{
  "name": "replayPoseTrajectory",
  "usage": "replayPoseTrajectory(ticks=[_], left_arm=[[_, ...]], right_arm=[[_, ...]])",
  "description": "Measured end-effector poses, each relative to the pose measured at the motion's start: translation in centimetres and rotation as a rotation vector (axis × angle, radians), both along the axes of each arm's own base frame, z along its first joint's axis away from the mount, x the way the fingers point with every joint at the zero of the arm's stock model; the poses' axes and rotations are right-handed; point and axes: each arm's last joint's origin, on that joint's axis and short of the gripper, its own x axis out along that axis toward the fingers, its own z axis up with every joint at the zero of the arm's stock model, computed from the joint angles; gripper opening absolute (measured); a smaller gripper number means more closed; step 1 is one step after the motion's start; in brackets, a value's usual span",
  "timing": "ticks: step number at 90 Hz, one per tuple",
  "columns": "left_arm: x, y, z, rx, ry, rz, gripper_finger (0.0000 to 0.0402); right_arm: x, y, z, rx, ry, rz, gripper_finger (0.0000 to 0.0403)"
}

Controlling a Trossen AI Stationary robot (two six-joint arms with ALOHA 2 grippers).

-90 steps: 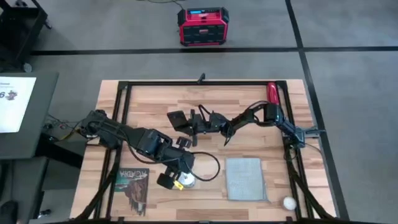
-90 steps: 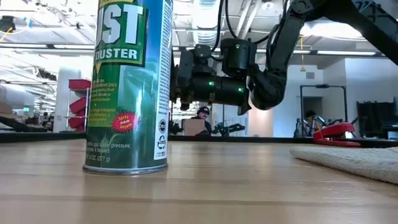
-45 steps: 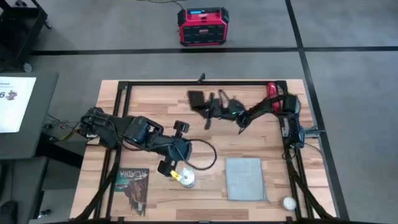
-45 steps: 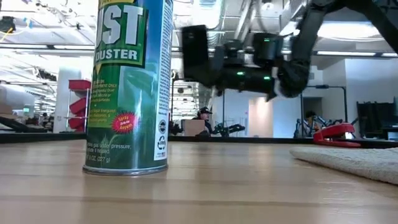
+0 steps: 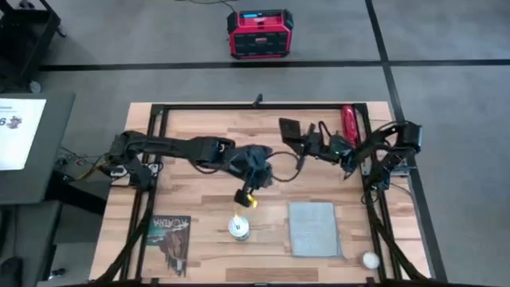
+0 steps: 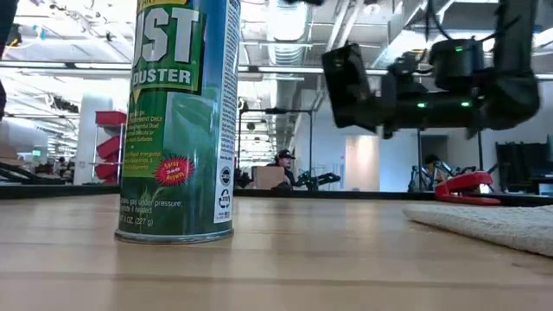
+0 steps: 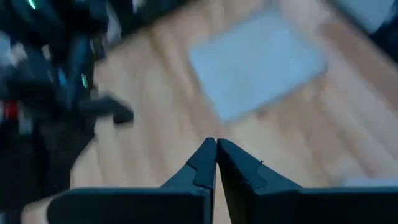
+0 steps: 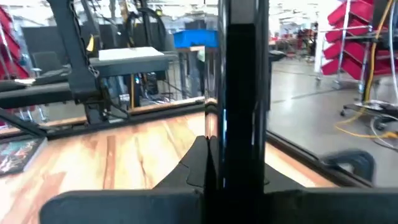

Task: Apply microfiber cloth
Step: Wipe the back of the cellphone with the microfiber cloth

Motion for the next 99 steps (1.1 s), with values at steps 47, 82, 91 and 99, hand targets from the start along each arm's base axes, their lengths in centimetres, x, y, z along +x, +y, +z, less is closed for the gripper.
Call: replayPoseTrajectory(ticks=[47,82,91,99], left_arm=[[2.7,0.5,-5.1,0.020,-0.076,-0.020,0.0000],[8.1,-1.1,-9.3,-0.018,-0.020,-0.105,0.0016],[9.3,-1.4,-9.8,-0.023,-0.003,-0.115,0.0042],[10.0,-1.5,-10.5,-0.024,0.037,-0.112,0.0065]], right_arm=[[-1.4,1.0,-0.3,0.023,0.016,-0.044,0.0010],[-1.4,0.9,-0.5,0.019,0.033,-0.049,0.0010],[-1.3,0.9,-0.5,0.019,0.036,-0.049,0.0010],[-1.3,0.9,-0.6,0.019,0.043,-0.049,0.0010]])
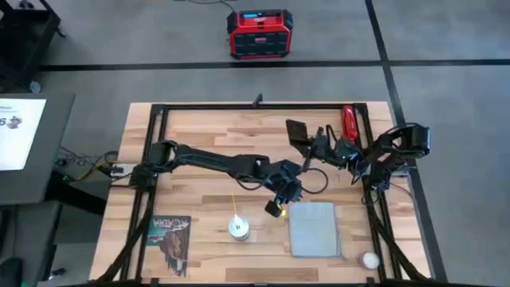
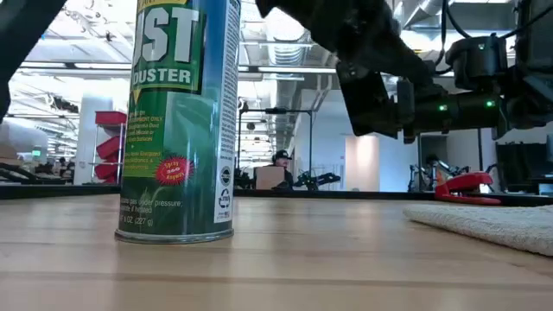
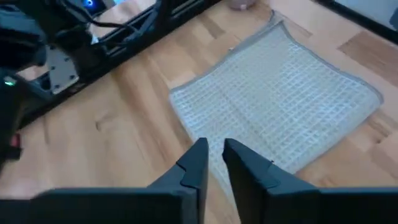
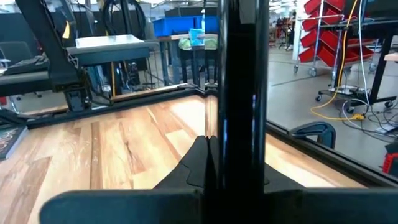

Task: Apply microfiber cloth
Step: Wipe the back of the cellphone with the microfiber cloth

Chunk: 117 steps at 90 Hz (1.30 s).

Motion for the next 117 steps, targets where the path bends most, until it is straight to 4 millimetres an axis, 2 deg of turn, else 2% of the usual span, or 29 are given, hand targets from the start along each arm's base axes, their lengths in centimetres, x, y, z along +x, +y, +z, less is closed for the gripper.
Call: replayPoseTrajectory(ticks=[18,51,61,72,89,103,111,117], left_arm=[[0.7,-0.6,-1.8,0.016,0.095,-0.030,0.0096],[0.0,-2.5,-2.0,0.030,0.134,-0.103,0.0098],[0.2,-2.4,-1.9,0.011,0.121,-0.086,0.0098],[0.3,-1.2,-2.0,-0.002,0.126,-0.049,0.0098],[1.7,0.4,-5.0,-0.123,0.141,0.012,0.0099],[3.1,-0.7,-7.1,-0.155,0.170,-0.018,0.0099],[3.7,-1.4,-7.4,-0.138,0.192,-0.044,0.0099],[4.0,-1.5,-6.9,-0.125,0.189,-0.061,0.0099]], right_arm=[[-0.1,-0.2,0.0,0.000,0.002,-0.009,0.0010],[-0.1,-0.4,0.0,0.005,0.000,-0.015,0.0010],[-0.1,-0.4,0.0,0.007,-0.002,-0.015,0.0010],[-0.1,-0.4,0.0,0.015,-0.006,-0.014,0.0010],[-0.2,-0.6,0.1,0.015,-0.014,-0.021,0.0010],[-0.4,-1.2,0.0,0.016,-0.010,-0.048,0.0010],[-0.5,-1.4,0.0,0.016,-0.009,-0.041,0.0010],[-0.5,-1.5,0.0,0.015,-0.009,-0.038,0.0010]])
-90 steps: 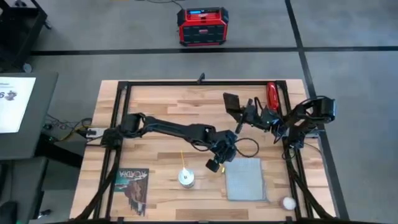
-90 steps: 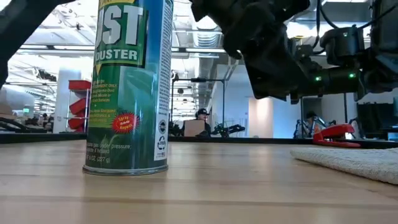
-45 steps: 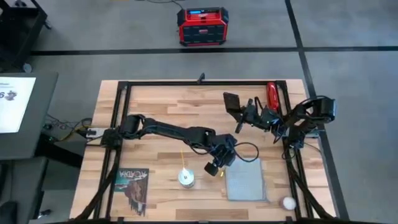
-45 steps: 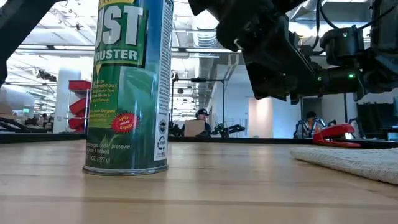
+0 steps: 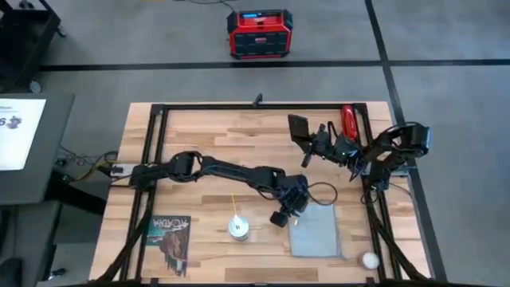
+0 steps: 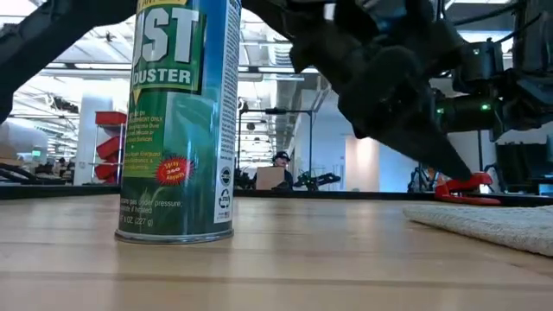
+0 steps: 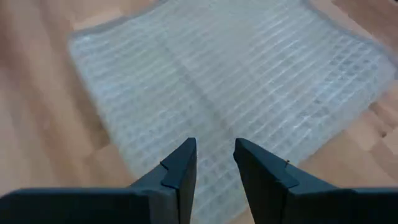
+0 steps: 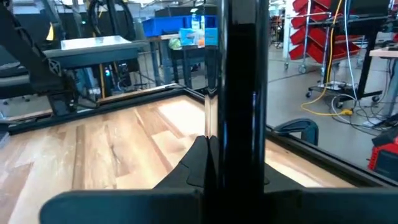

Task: Apply microfiber cloth
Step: Wipe the back of the cellphone with the microfiber cloth

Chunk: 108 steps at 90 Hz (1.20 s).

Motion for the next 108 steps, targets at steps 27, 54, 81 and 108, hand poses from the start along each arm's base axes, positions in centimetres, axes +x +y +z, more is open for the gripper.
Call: replayPoseTrajectory(ticks=[27,54,81,108], left_arm=[[0.2,1.1,0.6,0.030,-0.013,-0.009,0.0099],[0.1,1.2,0.2,0.063,-0.018,-0.026,0.0099],[-0.5,-1.0,-0.1,0.147,0.020,-0.031,0.0099],[-0.6,-1.8,-0.2,0.236,0.004,-0.007,0.0099]], right_arm=[[-0.3,-0.7,0.0,0.000,0.004,0.012,0.0010],[-0.8,-1.7,0.0,0.006,0.000,-0.002,0.0010],[-0.7,-1.7,0.0,0.014,-0.008,0.021,0.0010],[-0.6,-1.5,0.0,0.009,0.001,0.037,0.0010]])
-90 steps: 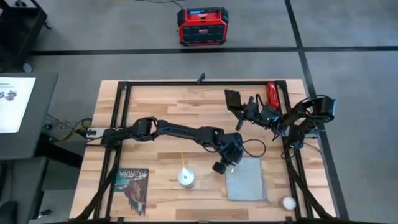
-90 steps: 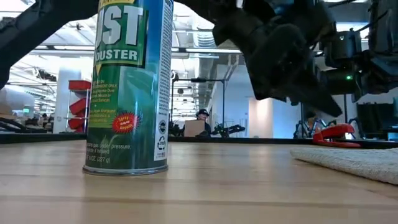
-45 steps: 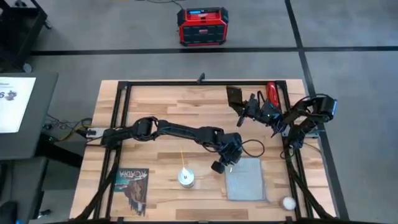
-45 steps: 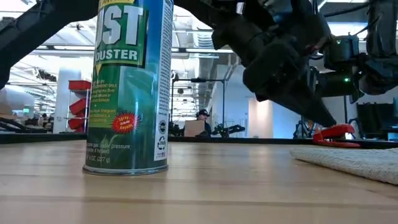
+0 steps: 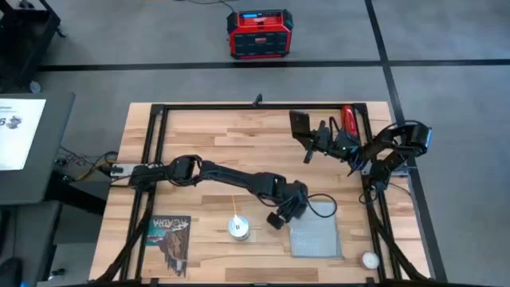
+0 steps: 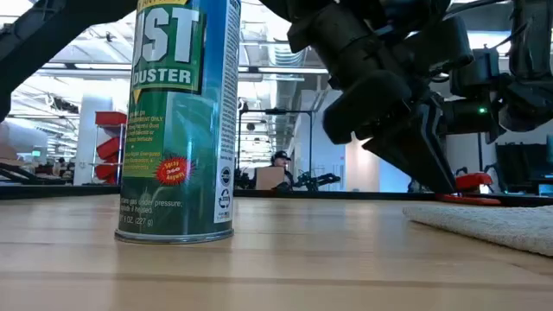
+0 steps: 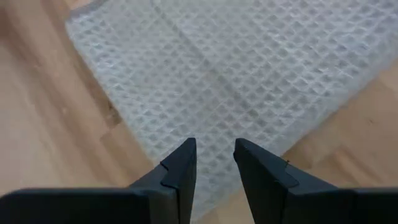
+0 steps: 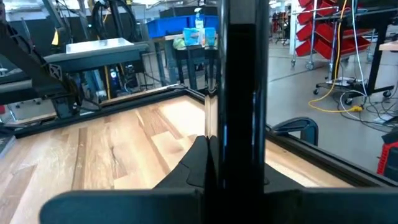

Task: Apply microfiber cloth
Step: Wipe the back of the cellphone with the microfiber cloth

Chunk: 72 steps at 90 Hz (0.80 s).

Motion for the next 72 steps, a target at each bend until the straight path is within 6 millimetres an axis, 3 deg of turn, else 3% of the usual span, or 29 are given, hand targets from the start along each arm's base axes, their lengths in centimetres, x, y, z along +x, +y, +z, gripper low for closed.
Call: replayPoseTrajectory(ticks=[12,25,36,55,62,72], left_arm=[[0.2,0.2,0.0,-0.001,-0.020,0.003,0.0099],[0.1,0.2,-2.9,0.014,0.083,0.011,0.0099],[0.0,-0.4,-3.9,0.072,0.129,0.021,0.0099],[0.4,-0.7,-4.0,0.130,0.076,-0.009,0.0096],[0.5,-0.3,-4.1,0.139,0.064,0.006,0.0077],[0.7,0.4,-4.2,0.177,0.060,0.051,0.0015]], right_arm=[[0.1,0.1,0.0,-0.008,0.003,0.010,0.0010],[0.1,0.1,0.0,-0.012,0.005,0.009,0.0010],[0.1,0.1,0.0,-0.011,0.013,0.009,0.0010],[0.5,-0.1,0.1,-0.015,0.017,0.008,0.0010],[0.6,-0.2,0.2,-0.016,0.015,0.011,0.0010],[0.6,-0.2,0.2,-0.019,0.015,0.014,0.0010]])
